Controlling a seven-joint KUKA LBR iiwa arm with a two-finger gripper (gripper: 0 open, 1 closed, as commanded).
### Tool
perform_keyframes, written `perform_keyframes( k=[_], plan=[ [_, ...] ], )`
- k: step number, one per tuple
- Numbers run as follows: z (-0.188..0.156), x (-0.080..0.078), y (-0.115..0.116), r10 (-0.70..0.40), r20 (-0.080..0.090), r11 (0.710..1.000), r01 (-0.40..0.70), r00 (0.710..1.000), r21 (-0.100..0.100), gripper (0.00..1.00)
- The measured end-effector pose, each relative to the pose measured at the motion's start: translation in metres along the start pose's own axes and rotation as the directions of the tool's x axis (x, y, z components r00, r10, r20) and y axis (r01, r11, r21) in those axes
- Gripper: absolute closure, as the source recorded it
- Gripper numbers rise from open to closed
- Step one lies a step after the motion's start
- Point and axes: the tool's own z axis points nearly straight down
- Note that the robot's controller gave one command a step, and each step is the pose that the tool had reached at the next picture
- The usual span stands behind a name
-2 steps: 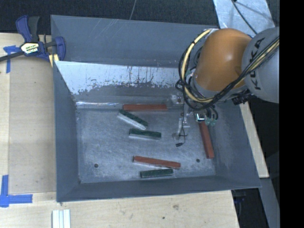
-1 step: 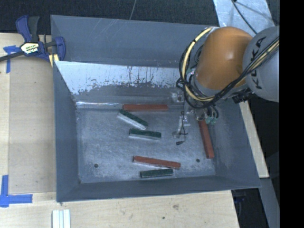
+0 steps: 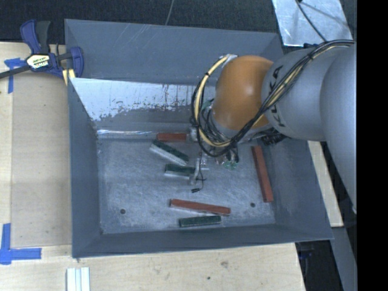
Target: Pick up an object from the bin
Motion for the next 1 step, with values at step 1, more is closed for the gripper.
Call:
perform_keyframes(
  k=[1],
  plan=[
    [0.0404, -0.0007, 0.0147, 0.013, -0.005, 1.000, -0.013, 1.000, -0.001, 0.00]
  ],
)
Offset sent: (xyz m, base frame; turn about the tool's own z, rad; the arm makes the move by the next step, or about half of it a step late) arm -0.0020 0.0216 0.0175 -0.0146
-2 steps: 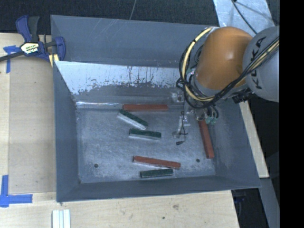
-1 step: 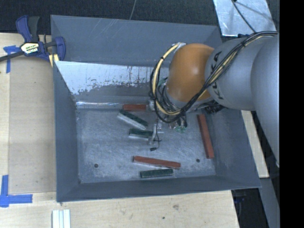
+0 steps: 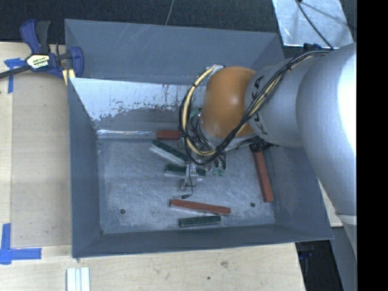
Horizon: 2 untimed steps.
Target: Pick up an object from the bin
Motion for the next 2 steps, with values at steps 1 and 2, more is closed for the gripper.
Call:
perform_keyframes(
  k=[1, 2],
  plan=[
    [-0.060, 0.003, 0.006, -0.026, 0.003, 1.000, 0.026, 1.000, 0.001, 0.00],
    [-0.009, 0.021, 0.026, 0.060, -0.003, 0.998, -0.060, 0.998, 0.002, 0.00]
  ],
)
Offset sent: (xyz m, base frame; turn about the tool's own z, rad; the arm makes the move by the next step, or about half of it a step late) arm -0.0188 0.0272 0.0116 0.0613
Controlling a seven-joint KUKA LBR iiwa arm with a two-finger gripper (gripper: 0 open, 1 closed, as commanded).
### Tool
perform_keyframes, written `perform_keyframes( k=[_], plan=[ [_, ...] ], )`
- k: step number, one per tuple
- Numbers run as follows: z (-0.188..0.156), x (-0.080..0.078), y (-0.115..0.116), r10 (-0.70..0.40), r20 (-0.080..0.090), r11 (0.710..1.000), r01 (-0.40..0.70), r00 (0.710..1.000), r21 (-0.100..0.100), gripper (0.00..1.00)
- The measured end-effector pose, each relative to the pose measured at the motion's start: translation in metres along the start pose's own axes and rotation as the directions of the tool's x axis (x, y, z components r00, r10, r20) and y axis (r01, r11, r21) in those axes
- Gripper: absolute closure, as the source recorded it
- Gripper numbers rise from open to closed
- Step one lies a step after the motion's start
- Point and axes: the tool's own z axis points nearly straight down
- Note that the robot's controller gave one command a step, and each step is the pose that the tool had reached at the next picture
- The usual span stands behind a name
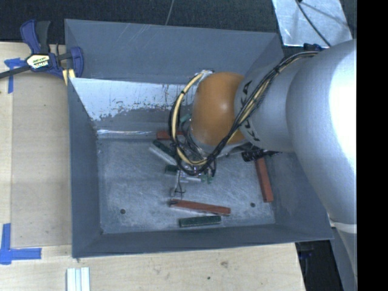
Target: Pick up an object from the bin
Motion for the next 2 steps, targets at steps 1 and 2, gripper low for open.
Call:
perform_keyframes(
  k=[1, 2],
  plan=[
    [-0.0026, -0.0247, -0.0199, -0.027, 0.004, 1.000, 0.027, 1.000, 0.000, 1.00],
    [-0.0025, -0.0246, -0.0199, -0.027, 0.004, 1.000, 0.027, 1.000, 0.000, 1.00]
  ],
)
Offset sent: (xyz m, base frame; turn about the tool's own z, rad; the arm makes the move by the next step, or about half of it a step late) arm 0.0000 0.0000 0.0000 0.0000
